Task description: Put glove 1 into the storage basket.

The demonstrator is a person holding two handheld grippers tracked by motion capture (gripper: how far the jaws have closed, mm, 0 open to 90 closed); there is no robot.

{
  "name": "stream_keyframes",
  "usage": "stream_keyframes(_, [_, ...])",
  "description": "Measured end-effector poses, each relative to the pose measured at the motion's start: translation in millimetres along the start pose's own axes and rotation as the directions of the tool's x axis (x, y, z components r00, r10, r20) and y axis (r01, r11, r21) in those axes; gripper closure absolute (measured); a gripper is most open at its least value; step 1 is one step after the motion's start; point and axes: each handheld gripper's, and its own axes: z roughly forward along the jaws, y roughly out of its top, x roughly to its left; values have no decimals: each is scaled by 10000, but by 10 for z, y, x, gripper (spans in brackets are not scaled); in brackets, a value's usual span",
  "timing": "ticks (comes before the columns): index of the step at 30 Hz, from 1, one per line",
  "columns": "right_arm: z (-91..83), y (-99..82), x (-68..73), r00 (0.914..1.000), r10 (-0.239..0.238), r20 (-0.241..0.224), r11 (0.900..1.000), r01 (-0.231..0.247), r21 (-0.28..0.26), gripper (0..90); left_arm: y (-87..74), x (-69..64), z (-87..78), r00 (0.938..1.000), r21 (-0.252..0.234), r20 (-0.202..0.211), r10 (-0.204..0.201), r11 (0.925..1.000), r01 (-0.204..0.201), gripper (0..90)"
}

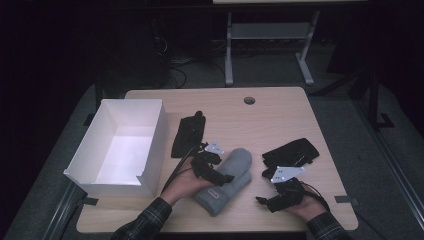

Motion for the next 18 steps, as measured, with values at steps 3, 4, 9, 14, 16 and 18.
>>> stream_keyframes(3, [3, -20, -1, 10000, 6, -6, 9999, -6, -167, 134, -22, 12, 40, 9997, 12, 135, -187, 9998, 187, 165])
stream_keyframes(4, [7, -30, -2, 10000, -9, -5, 9996, 9, -288, 131, -37, 28, 68, 9995, 74, 266, -197, 9998, 195, 165])
stream_keyframes(9, [10, -31, -2, 10000, -19, -2, 9995, 19, -302, 130, -67, 65, 116, 9956, 145, 853, -392, 9992, 381, 233])
stream_keyframes(14, [10, -31, -2, 10000, -20, 0, 9995, 20, -301, 130, -73, 56, 133, 9920, 168, 1241, -217, 9997, 198, 323])
stream_keyframes(16, [11, -30, -1, 10000, -11, 8, 9996, 12, -296, 129, -77, 69, 140, 9888, 257, 1460, -299, 9993, 265, 371])
stream_keyframes(18, [12, -30, 0, 10000, -9, 14, 9996, 10, -299, 129, -79, 73, 142, 9872, 239, 1564, -310, 9993, 276, 394])
